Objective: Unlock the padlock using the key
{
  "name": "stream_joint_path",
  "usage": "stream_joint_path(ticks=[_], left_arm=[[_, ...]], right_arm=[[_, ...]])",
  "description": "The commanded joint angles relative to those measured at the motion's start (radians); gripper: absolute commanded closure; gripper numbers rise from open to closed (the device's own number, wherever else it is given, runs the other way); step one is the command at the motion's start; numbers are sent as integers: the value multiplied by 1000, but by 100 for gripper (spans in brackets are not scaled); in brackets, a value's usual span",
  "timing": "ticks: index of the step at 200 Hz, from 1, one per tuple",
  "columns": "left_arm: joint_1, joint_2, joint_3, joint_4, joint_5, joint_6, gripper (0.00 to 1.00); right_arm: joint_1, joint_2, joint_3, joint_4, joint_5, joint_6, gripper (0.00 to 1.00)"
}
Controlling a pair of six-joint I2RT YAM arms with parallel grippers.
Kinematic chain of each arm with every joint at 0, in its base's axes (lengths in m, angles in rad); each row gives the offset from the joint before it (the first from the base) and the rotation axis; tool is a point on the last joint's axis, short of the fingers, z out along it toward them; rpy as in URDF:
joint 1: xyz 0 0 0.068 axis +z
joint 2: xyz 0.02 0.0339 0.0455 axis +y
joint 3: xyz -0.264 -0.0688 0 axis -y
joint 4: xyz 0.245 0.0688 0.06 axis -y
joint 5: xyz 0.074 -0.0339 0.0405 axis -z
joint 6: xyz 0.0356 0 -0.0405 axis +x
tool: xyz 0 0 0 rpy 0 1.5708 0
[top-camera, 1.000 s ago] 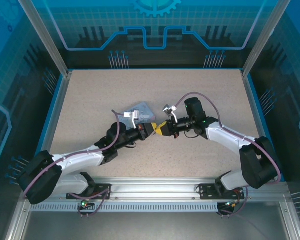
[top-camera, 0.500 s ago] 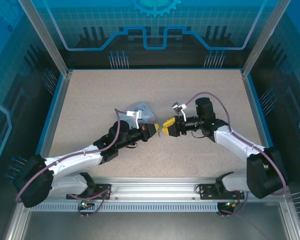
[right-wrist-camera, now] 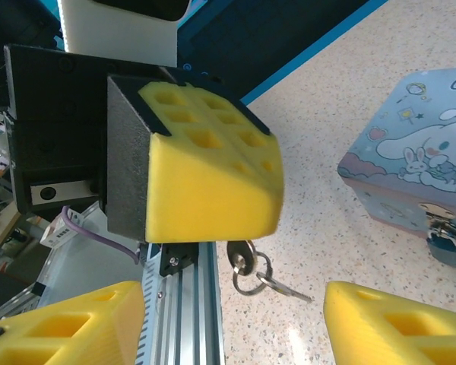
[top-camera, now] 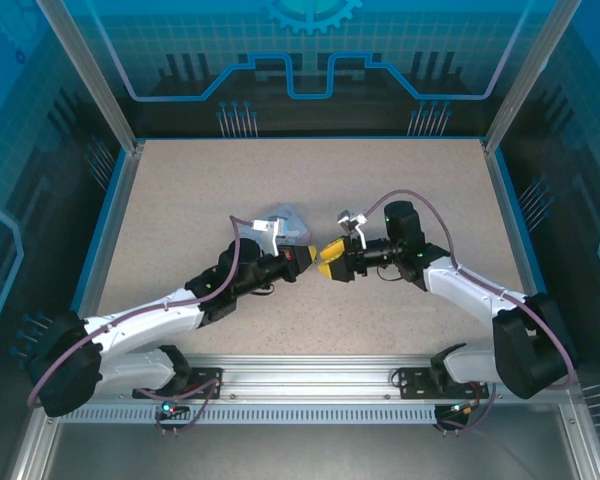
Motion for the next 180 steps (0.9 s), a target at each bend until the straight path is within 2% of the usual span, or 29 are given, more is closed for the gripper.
stream_joint_path(ticks=[1, 50, 71, 132, 180], left_arm=[[-6, 6, 34, 14, -7, 27, 100], [-7, 17, 35, 22, 0, 20, 100], [-6, 18, 33, 30, 3, 17, 100], [-5, 0, 17, 36, -11, 14, 100], [-7, -5, 8, 44, -15, 12, 100]], right_arm=[[21, 16, 3, 54, 22, 23, 36], [48, 45, 20, 71, 41, 42, 43], [50, 52, 16, 131, 45, 67, 48], [35, 50, 8, 125, 41, 67, 70], [24, 36, -3, 123, 28, 69, 79]])
